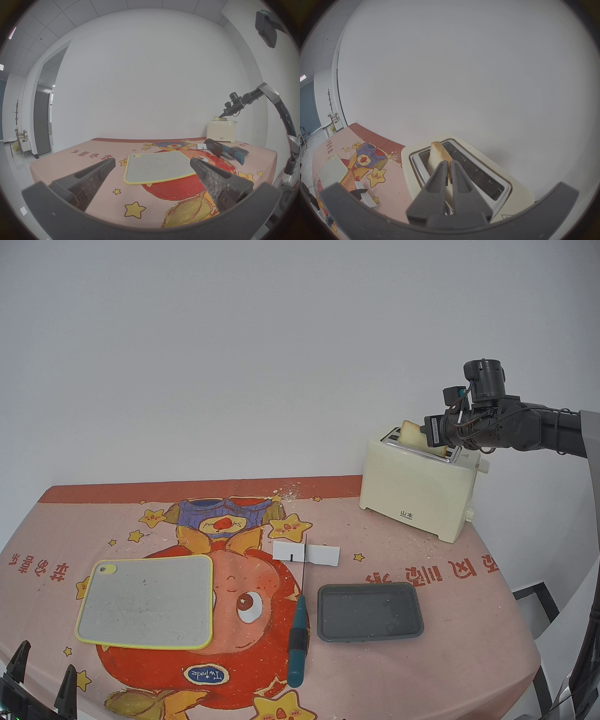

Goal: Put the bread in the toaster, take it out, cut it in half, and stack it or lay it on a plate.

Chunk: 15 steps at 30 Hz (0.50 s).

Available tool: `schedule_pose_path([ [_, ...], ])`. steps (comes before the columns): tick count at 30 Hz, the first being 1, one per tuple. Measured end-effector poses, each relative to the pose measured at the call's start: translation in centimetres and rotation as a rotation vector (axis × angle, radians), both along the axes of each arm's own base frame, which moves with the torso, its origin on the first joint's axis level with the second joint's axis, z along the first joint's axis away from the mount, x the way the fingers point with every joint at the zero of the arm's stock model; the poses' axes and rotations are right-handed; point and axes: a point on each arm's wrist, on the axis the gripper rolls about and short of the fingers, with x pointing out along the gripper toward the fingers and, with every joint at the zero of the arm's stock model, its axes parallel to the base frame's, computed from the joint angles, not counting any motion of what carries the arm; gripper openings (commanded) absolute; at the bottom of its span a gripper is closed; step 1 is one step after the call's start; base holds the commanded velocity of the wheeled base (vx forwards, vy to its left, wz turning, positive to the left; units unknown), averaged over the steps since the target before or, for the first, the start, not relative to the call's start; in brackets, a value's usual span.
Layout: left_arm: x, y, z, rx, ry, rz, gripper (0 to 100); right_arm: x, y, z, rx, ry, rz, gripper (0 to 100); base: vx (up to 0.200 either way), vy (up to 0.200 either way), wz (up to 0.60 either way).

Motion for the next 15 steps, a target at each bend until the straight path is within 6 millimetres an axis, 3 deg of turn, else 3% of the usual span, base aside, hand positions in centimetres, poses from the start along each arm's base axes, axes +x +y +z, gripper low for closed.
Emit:
schedule_pose_path([
  [4, 0.0, 0.0, 0.0, 0.000, 0.000, 0.000, 100, -0.4, 0.0, 0.7, 0.003, -0.015, 0.003, 0, 0.000, 0.000, 0.00],
  [15, 0.0, 0.0, 0.0, 0.000, 0.000, 0.000, 100, -4.2, 1.4, 5.0, 0.023, -0.091, 0.055, 0, 0.000, 0.000, 0.00],
])
